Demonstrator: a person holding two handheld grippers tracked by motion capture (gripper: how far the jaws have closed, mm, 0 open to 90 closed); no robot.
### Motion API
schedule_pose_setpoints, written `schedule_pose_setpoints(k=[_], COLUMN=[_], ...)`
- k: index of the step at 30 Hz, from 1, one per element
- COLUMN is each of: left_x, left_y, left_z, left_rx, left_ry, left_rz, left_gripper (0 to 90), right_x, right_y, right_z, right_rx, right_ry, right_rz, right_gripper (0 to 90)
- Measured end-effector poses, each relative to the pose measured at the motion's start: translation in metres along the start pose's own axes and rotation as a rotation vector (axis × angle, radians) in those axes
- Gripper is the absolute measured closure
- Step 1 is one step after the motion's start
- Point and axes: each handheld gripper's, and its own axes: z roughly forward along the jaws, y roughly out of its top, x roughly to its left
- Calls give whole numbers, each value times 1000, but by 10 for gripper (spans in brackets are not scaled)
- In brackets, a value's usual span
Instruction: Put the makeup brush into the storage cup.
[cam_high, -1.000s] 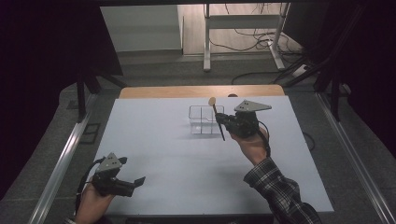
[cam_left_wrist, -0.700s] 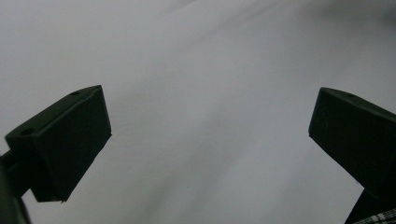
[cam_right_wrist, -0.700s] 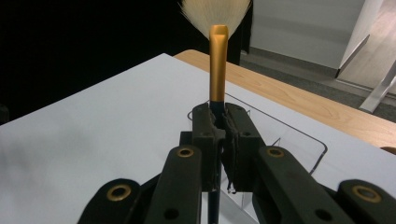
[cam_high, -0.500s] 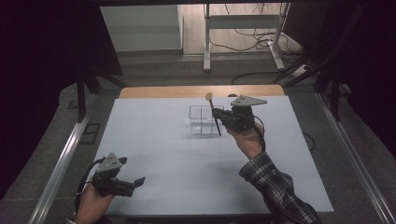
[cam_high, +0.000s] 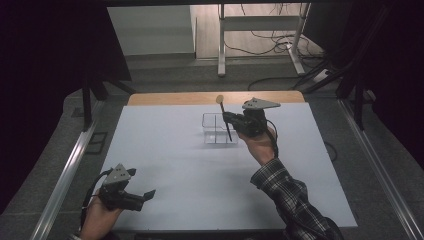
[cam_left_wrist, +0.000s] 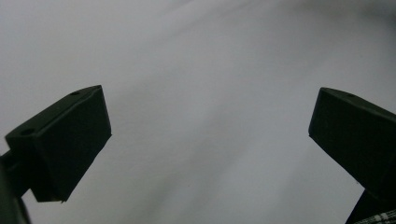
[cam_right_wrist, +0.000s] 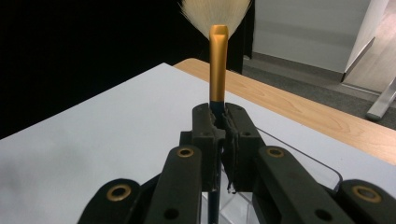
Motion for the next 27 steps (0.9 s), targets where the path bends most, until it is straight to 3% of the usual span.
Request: schedule_pose_setpoints(k=[27], left_x=[0], left_y=[0], left_z=[0], left_rx=[9], left_ry=[0], left_rz=[7], left_gripper=[0], right_x=[-3], right_y=[20], right_z=[31], right_rx=[-17], right_ry=[1], right_rz=[-22], right_gripper=[839])
